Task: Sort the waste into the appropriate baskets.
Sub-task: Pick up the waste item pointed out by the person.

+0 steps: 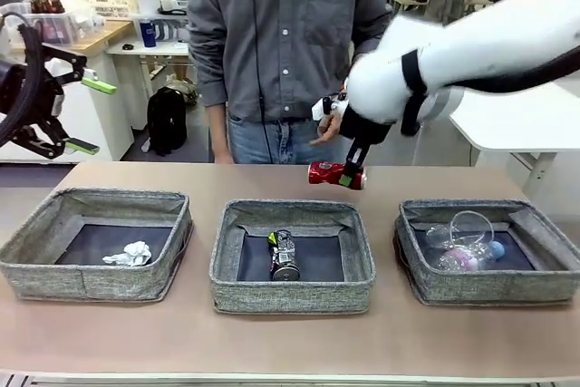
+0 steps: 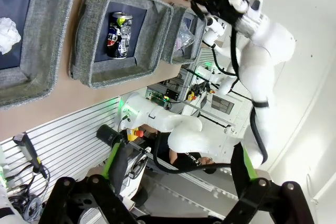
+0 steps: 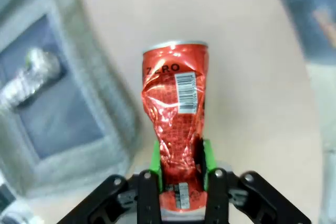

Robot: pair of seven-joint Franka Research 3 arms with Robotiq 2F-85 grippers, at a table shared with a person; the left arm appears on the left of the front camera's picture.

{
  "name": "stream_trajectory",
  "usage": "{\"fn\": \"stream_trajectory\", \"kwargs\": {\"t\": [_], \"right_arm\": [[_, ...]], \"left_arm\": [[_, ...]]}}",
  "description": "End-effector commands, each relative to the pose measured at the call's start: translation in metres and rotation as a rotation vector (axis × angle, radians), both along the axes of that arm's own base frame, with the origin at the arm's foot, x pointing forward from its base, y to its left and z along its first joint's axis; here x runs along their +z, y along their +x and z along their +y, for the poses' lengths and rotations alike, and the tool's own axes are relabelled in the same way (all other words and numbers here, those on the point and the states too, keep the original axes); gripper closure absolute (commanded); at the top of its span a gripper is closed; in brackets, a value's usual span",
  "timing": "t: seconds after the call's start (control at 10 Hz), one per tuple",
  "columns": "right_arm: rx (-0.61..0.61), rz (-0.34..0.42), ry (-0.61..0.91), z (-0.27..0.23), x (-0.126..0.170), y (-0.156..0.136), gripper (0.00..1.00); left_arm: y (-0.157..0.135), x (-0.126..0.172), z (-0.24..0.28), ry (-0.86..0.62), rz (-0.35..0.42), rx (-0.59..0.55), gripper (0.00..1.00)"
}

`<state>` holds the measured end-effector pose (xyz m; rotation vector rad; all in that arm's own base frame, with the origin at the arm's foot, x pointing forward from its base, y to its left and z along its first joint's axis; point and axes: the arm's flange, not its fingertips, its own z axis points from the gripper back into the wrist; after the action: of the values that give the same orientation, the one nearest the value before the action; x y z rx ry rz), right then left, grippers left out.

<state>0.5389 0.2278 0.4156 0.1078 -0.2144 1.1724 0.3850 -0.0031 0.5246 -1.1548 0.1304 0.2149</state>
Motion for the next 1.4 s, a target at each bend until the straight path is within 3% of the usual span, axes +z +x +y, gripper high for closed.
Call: {"fn": "stream_trajectory", "kwargs": {"t": [0.0, 0.2, 0.3, 0.4, 0.5, 0.6, 0.7, 0.8, 0.9, 1.0, 1.1, 1.2, 1.3], "right_arm": [[-0.039, 0.041, -0.109, -0.031, 0.064, -0.05, 1.0], [-0.144, -0.188, -0.096, -0.034, 0.103, -0.109, 1.0], [-0.225, -0.252, -0.046, -0.016, 0.098, -0.125, 1.0], [-0.23, -0.252, -0.022, 0.004, 0.073, -0.116, 1.0], [-0.14, -0.141, -0.054, -0.036, 0.127, -0.107, 1.0], [-0.14, -0.141, -0.054, -0.036, 0.127, -0.107, 1.0], [-0.183, -0.199, -0.017, -0.014, 0.114, -0.127, 0.67], [-0.187, -0.207, 0.049, 0.017, 0.132, -0.121, 0.67], [-0.252, -0.135, 0.047, 0.048, 0.171, -0.128, 0.67], [-0.476, 0.0, 0.066, 0.075, 0.211, -0.14, 0.67], [-0.54, 0.038, 0.068, 0.088, 0.231, -0.15, 0.67], [-0.621, 0.161, 0.062, 0.103, 0.259, -0.166, 0.67], [-0.691, 0.207, 0.045, 0.115, 0.281, -0.178, 0.67]], "left_arm": [[0.0, 0.001, 0.0, -0.01, -0.007, 0.007, 0.0], [0.0, 0.001, 0.0, -0.01, -0.007, 0.007, 0.0], [0.0, 0.001, 0.0, -0.01, -0.007, 0.007, 0.0], [0.0, 0.001, 0.0, -0.01, -0.007, 0.007, 0.0], [0.0, 0.001, 0.0, -0.01, -0.007, 0.007, 0.0], [0.0, 0.001, 0.0, -0.01, -0.007, 0.007, 0.0], [0.0, 0.001, 0.0, -0.01, -0.007, 0.007, 0.0], [0.0, 0.001, 0.0, -0.01, -0.007, 0.007, 0.0], [0.0, 0.001, 0.0, -0.01, -0.007, 0.007, 0.0], [0.0, 0.001, 0.0, -0.01, -0.007, 0.007, 0.0], [0.0, 0.001, 0.0, -0.01, -0.007, 0.007, 0.0], [0.0, 0.001, 0.0, -0.01, -0.007, 0.007, 0.0], [0.0, 0.001, 0.0, -0.01, -0.007, 0.007, 0.0]]}}
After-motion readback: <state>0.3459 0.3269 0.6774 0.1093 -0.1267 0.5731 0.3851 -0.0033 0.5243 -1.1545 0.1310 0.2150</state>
